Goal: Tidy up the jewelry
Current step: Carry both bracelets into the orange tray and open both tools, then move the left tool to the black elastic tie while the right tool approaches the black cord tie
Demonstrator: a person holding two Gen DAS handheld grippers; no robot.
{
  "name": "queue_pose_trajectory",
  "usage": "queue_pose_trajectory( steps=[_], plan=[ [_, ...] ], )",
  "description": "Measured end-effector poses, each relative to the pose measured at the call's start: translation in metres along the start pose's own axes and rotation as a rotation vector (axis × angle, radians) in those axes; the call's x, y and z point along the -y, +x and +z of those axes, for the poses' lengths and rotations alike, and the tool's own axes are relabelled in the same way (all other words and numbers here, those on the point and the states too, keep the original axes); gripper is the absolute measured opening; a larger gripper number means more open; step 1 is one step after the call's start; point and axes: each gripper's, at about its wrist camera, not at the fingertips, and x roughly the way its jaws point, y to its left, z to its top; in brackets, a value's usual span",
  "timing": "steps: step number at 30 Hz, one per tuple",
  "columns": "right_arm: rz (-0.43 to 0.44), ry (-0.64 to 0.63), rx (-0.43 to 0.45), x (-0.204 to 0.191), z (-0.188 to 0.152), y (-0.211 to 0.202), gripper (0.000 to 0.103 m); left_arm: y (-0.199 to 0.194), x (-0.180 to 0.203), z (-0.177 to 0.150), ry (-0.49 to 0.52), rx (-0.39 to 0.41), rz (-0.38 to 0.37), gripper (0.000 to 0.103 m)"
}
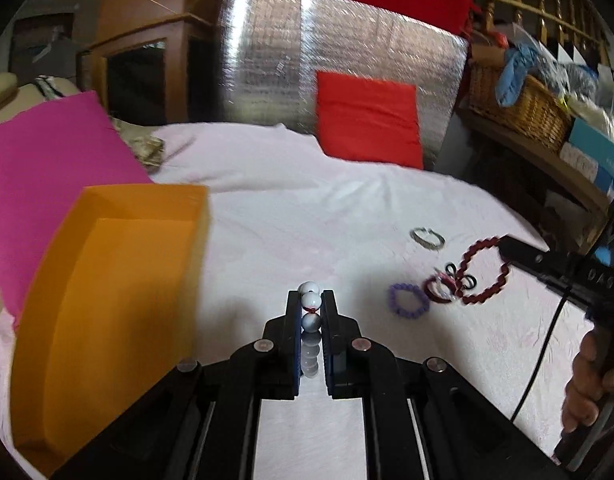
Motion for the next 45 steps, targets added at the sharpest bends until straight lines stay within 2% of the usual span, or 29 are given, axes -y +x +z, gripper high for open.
queue_pose_trajectory(
  steps=[2, 6, 11, 15, 19, 22, 24, 25, 26, 27, 28, 29, 32, 34, 36, 42, 45],
  plan=[
    [0.032, -0.014, -0.010, -0.017, -0.003, 0.007, 0.011, -0.010, -0.013, 0.000, -0.014, 0.017, 0.015, 0.009],
    [0.109, -0.070, -0.025, -0.065, -0.010, 0.023, 0.011, -0.022, -0.052, -0.005, -0.062, 0.017, 0.093, 0.009],
    [0.208, -0.106, -0.056, -0.120, -0.023, 0.045, 0.011, -0.028, -0.100, -0.017, -0.123, -0.024, 0.252, 0.009],
    [0.303, -0.100, -0.089, -0.157, -0.034, 0.068, 0.011, -0.027, -0.129, -0.029, -0.167, -0.063, 0.346, 0.009],
    [0.375, -0.087, -0.133, -0.185, -0.049, 0.095, 0.011, -0.021, -0.153, -0.042, -0.222, -0.111, 0.379, 0.009],
    [0.397, -0.069, -0.201, -0.193, -0.064, 0.123, 0.012, -0.017, -0.163, -0.047, -0.236, -0.135, 0.418, 0.009],
    [0.399, -0.033, -0.254, -0.191, -0.072, 0.139, 0.014, -0.016, -0.166, -0.050, -0.249, -0.151, 0.436, 0.011],
    [0.386, -0.023, -0.276, -0.188, -0.075, 0.146, 0.015, -0.015, -0.165, -0.050, -0.247, -0.156, 0.442, 0.017],
    [0.373, -0.007, -0.293, -0.183, -0.077, 0.150, 0.020, -0.013, -0.164, -0.049, -0.243, -0.158, 0.448, 0.032],
    [0.365, 0.001, -0.296, -0.178, -0.077, 0.152, 0.024, -0.013, -0.162, -0.049, -0.240, -0.155, 0.457, 0.042],
    [0.354, 0.010, -0.289, -0.172, -0.076, 0.150, 0.025, -0.014, -0.161, -0.048, -0.241, -0.144, 0.472, 0.059],
    [0.346, 0.014, -0.280, -0.166, -0.074, 0.147, 0.026, -0.015, -0.157, -0.047, -0.238, -0.123, 0.487, 0.062],
    [0.311, 0.021, -0.238, -0.148, -0.065, 0.129, 0.027, -0.017, -0.145, -0.040, -0.194, -0.082, 0.500, 0.063],
    [0.282, 0.017, -0.213, -0.134, -0.059, 0.114, 0.036, -0.015, -0.132, -0.038, -0.159, -0.066, 0.501, 0.063],
    [0.234, 0.006, -0.189, -0.120, -0.053, 0.102, 0.056, -0.013, -0.119, -0.034, -0.134, -0.058, 0.475, 0.063],
    [0.148, 0.031, -0.151, -0.068, -0.037, 0.063, 0.058, -0.007, -0.078, -0.022, -0.064, -0.016, 0.442, 0.065],
    [0.126, 0.052, -0.136, -0.051, -0.026, 0.054, 0.058, 0.001, -0.058, -0.020, -0.047, -0.039, 0.426, 0.066]
  ],
)
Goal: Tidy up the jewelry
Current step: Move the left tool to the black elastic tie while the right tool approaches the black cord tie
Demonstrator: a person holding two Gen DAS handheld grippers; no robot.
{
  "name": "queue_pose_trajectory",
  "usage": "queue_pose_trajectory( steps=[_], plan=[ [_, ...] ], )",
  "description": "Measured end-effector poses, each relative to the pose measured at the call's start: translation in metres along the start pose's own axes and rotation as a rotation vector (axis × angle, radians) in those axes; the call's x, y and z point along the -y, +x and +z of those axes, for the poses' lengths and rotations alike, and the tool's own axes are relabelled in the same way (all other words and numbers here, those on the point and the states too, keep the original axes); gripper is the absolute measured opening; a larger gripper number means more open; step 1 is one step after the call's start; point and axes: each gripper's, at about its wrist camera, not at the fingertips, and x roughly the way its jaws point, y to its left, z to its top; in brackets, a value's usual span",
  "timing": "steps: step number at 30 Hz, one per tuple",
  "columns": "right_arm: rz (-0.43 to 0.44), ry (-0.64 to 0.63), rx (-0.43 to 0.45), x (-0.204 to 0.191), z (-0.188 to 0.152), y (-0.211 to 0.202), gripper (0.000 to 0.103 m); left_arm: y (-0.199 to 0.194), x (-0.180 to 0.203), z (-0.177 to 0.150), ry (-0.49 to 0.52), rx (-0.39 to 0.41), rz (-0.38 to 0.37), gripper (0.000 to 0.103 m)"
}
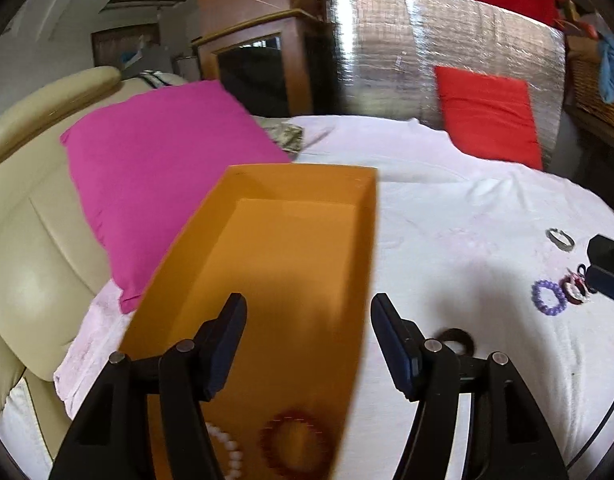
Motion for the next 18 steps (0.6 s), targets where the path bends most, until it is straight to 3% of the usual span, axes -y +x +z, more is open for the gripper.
queue_pose_trajectory(
  steps=[3, 9, 11, 14, 18],
  plan=[
    [-0.032, -0.004, 0.017, 0.014, 0.006, -0.012, 0.058, 0.002, 0.025, 0.000, 0.054, -0.004, -0.028, 0.066],
    [-0.074, 0.015, 0.030, 0.040, 0.012, -0.027, 0.058, 0.007, 0.044, -0.002, 0.168, 0.026, 0.047, 0.066],
    [-0.083, 0.021, 0.035, 0.046, 0.012, -0.033, 0.058, 0.019, 0.035, -0.006, 0.174, -0.009, 0.071, 0.066],
    [-0.086, 0.029, 0.044, 0.050, 0.012, -0.037, 0.058, 0.038, 0.027, -0.017, 0.174, -0.098, 0.041, 0.066],
    [-0.083, 0.027, 0.057, 0.048, 0.014, -0.040, 0.058, 0.051, 0.023, -0.032, 0.120, -0.192, -0.064, 0.066]
  ],
)
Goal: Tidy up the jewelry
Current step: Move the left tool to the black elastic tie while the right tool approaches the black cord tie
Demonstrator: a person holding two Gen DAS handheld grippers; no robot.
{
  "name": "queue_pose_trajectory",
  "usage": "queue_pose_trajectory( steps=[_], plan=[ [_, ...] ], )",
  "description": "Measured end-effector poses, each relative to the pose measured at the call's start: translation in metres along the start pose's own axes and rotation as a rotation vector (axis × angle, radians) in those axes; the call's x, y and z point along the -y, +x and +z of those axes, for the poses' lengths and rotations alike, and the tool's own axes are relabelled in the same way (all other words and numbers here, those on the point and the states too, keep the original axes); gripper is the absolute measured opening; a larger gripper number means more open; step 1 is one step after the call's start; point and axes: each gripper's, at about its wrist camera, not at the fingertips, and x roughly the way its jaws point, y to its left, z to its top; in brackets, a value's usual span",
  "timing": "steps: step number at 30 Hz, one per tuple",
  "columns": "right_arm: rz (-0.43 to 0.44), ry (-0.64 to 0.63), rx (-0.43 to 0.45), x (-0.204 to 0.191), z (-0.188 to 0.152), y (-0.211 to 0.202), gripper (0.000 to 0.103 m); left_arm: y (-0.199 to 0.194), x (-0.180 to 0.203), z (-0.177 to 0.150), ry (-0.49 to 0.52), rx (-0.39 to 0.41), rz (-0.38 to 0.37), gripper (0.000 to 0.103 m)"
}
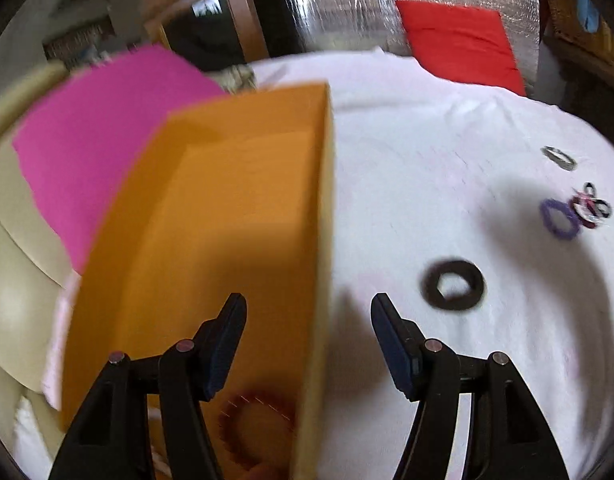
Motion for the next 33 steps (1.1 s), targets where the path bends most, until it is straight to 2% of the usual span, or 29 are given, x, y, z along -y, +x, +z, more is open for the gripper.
queue_pose_trajectory(
  steps=[2, 4, 8, 11, 15, 24, 26, 29, 30, 32, 33],
  plan=[
    [0.004, 0.003, 0.010, -0.002, 0.001, -0.002, 0.058, 0.001, -0.002, -0.004, -0.029, -0.027, -0.052, 0.066],
    [0.001, -0.001, 0.012, -0.001, 0.001, -0.004, 0.058, 0.000, -0.003, -0.008, -0.056, -0.040, -0.067, 0.066],
    [-0.025, -0.004, 0.042, 0.007, 0.006, -0.017, 0.058, 0.001, -0.005, -0.018, -0.056, -0.067, -0.028, 0.066],
    [-0.033, 0.035, 0.076, 0.021, 0.012, -0.031, 0.058, -0.004, -0.007, -0.025, -0.089, -0.074, -0.038, 0.066],
    [-0.076, 0.053, 0.115, 0.037, 0.017, -0.047, 0.058, -0.018, -0.003, -0.034, -0.097, -0.047, -0.032, 0.066],
    [-0.108, 0.079, 0.117, 0.063, 0.018, -0.069, 0.058, -0.053, 0.004, -0.081, -0.072, -0.063, -0.042, 0.066],
    [-0.129, 0.099, 0.111, 0.072, 0.019, -0.072, 0.058, -0.068, 0.009, -0.080, -0.068, -0.017, -0.003, 0.066],
    [-0.156, 0.145, 0.072, 0.088, 0.020, -0.068, 0.058, -0.109, 0.020, -0.062, -0.055, 0.155, 0.032, 0.066],
    [-0.162, 0.156, 0.053, 0.092, 0.020, -0.066, 0.058, -0.118, 0.024, -0.057, -0.058, 0.190, 0.021, 0.066],
    [-0.185, 0.157, 0.011, 0.097, 0.021, -0.058, 0.058, -0.139, 0.035, -0.042, -0.079, 0.291, -0.028, 0.078],
    [-0.194, 0.153, -0.004, 0.099, 0.021, -0.054, 0.058, -0.142, 0.038, -0.038, -0.088, 0.316, -0.049, 0.081]
  ],
)
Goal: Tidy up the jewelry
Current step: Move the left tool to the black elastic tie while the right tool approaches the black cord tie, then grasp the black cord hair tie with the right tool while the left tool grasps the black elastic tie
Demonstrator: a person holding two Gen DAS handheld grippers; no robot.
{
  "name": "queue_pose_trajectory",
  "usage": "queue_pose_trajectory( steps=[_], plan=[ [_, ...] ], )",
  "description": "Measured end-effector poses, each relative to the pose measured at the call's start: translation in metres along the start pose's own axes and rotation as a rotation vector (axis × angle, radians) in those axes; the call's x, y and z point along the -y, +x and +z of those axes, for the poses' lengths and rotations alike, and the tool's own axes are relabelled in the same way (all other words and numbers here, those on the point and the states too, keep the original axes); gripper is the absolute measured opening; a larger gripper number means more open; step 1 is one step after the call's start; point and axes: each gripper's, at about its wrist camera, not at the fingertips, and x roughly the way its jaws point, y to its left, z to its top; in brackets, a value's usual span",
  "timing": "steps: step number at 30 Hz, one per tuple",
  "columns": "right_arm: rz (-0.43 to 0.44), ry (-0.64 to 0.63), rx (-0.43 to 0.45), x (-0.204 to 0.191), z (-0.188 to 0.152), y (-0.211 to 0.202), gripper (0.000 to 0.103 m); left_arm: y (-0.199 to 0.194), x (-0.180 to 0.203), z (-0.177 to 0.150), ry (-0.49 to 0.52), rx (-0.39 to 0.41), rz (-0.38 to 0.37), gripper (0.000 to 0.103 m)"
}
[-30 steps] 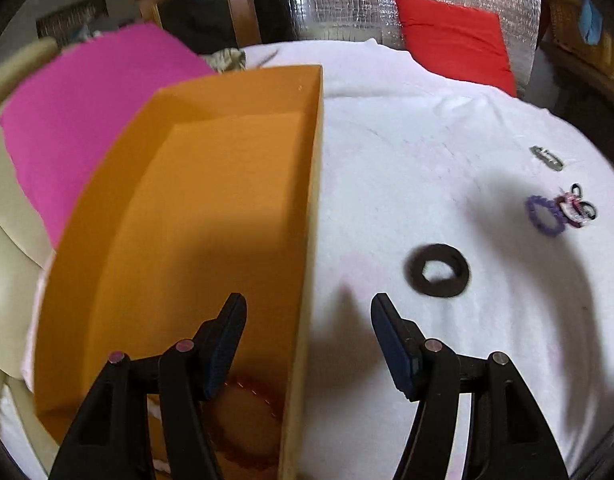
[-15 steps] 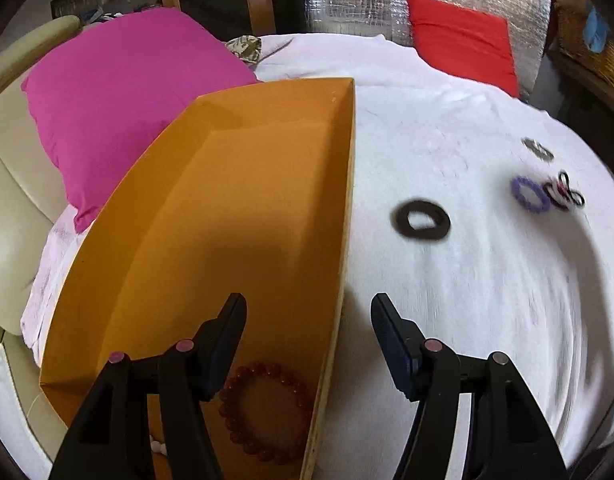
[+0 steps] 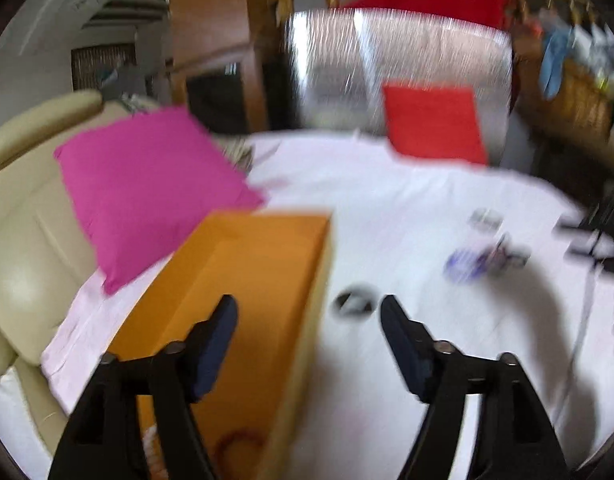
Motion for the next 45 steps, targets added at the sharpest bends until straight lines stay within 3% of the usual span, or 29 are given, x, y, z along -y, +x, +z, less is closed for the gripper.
queue_pose_trajectory(
  steps=[1, 3, 6, 11, 13, 15, 21, 27, 30, 35, 39, 45],
  plan=[
    [-0.004, -0.004, -0.011, 0.001, 0.001, 0.003, 0.058, 0.005, 0.006, 0.007, -0.021, 0.016, -0.044, 0.086],
    [-0.008, -0.008, -0.028, 0.003, 0.002, 0.008, 0.058, 0.027, 0.018, 0.012, -0.056, -0.033, -0.127, 0.087],
    [-0.021, -0.029, -0.026, 0.007, 0.008, 0.015, 0.058, 0.069, 0.038, 0.000, -0.100, -0.220, -0.236, 0.087],
    [-0.035, 0.028, -0.050, 0.034, 0.021, 0.041, 0.055, 0.112, 0.047, -0.025, -0.078, -0.365, -0.191, 0.087],
    [-0.030, 0.064, -0.062, 0.045, 0.026, 0.052, 0.048, 0.117, 0.048, -0.020, -0.075, -0.343, -0.194, 0.087],
    [-0.027, 0.076, -0.061, 0.052, 0.031, 0.063, 0.048, 0.120, 0.050, -0.014, -0.036, -0.320, -0.145, 0.087],
    [-0.108, 0.058, -0.091, 0.052, 0.036, 0.094, 0.037, 0.134, 0.043, -0.016, -0.008, -0.327, -0.112, 0.087],
    [-0.186, -0.019, -0.099, 0.044, 0.033, 0.113, 0.008, 0.132, 0.033, -0.015, 0.028, -0.310, -0.121, 0.087],
    [-0.223, -0.069, -0.089, 0.035, 0.030, 0.110, 0.007, 0.128, 0.028, -0.014, 0.045, -0.298, -0.163, 0.087],
    [-0.207, -0.072, -0.056, 0.033, 0.033, 0.088, 0.006, 0.125, 0.024, -0.012, 0.027, -0.284, -0.219, 0.087],
    [-0.184, -0.040, -0.051, 0.040, 0.033, 0.072, 0.006, 0.124, 0.028, -0.010, 0.013, -0.271, -0.235, 0.087],
    [-0.190, -0.029, -0.074, 0.053, 0.029, 0.064, 0.006, 0.132, 0.061, -0.019, 0.069, -0.303, -0.221, 0.087]
  ],
)
